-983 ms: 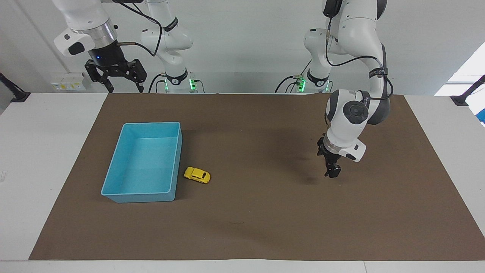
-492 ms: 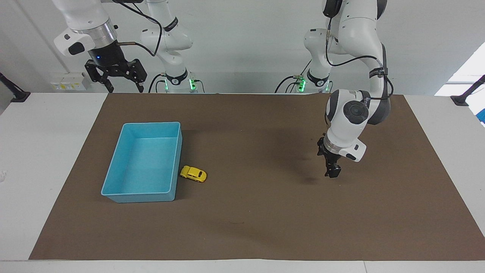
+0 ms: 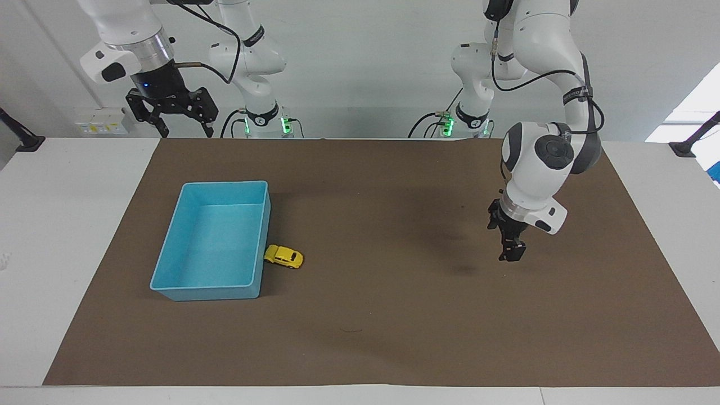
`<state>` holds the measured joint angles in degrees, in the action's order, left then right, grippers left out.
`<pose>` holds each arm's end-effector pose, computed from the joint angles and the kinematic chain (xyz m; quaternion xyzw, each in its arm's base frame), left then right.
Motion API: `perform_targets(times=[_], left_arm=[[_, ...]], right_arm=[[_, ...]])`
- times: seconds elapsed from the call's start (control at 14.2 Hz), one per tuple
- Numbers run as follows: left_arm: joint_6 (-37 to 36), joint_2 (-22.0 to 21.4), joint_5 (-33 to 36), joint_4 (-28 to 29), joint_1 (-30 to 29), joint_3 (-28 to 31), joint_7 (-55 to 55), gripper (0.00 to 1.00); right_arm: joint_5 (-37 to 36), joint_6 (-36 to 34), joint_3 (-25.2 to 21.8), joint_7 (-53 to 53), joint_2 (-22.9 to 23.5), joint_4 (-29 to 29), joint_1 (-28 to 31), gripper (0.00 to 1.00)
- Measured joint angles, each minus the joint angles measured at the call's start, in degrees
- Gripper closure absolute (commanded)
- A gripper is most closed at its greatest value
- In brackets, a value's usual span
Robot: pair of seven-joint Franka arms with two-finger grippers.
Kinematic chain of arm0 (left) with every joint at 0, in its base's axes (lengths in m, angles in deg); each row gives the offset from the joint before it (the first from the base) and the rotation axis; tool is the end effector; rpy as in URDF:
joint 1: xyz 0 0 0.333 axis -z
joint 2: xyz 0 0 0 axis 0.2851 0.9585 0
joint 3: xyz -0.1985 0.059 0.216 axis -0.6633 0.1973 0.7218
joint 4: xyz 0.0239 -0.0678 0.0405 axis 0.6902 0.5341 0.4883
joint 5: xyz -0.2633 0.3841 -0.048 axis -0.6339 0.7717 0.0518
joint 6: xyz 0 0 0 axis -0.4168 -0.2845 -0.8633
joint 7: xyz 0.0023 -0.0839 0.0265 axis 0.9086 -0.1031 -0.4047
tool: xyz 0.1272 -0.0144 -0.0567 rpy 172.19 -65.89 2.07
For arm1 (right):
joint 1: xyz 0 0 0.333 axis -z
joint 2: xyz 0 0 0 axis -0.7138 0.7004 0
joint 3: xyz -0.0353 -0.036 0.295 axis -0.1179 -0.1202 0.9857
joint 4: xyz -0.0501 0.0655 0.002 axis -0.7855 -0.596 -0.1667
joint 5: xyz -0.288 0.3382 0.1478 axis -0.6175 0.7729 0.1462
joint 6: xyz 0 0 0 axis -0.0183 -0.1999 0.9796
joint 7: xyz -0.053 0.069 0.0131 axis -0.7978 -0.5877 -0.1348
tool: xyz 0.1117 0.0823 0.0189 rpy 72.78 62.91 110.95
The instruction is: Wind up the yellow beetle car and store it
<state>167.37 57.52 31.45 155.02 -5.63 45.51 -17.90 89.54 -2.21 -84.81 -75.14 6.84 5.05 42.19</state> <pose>0.6863 -0.1238 0.3393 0.7579 0.6516 0.0261 0.0193 0.6115 0.0057 0.6203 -0.9996 0.0187 -0.0140 0.0125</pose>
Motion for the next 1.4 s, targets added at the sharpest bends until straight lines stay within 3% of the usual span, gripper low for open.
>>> perform_targets(times=[0.42,0.77,0.98,1.19,1.4], left_arm=[[-6.1,-6.4,-0.9,-0.4,-4.9,0.1,25.2,0.0],[-9.9,-9.2,-1.0,-0.4,-6.8,0.1,46.5,0.0],[-11.9,-10.5,-1.1,-0.4,-7.4,0.1,61.6,0.0],[-13.9,-11.3,-1.1,-1.1,-7.5,0.1,76.7,0.0],[-17.1,-11.9,-1.1,-2.1,-7.5,0.1,84.2,0.0]], right_arm=[[0.0,0.0,0.0,0.0,0.0,0.0,0.0,0.0],[0.1,1.7,-0.6,1.5,0.0,0.0,0.2,0.0],[0.2,3.9,0.2,11.6,0.0,0.0,-0.2,0.0],[0.2,6.7,0.5,29.0,0.1,0.1,-0.7,0.0],[0.2,7.7,2.3,43.2,0.5,0.2,-0.9,0.0]])
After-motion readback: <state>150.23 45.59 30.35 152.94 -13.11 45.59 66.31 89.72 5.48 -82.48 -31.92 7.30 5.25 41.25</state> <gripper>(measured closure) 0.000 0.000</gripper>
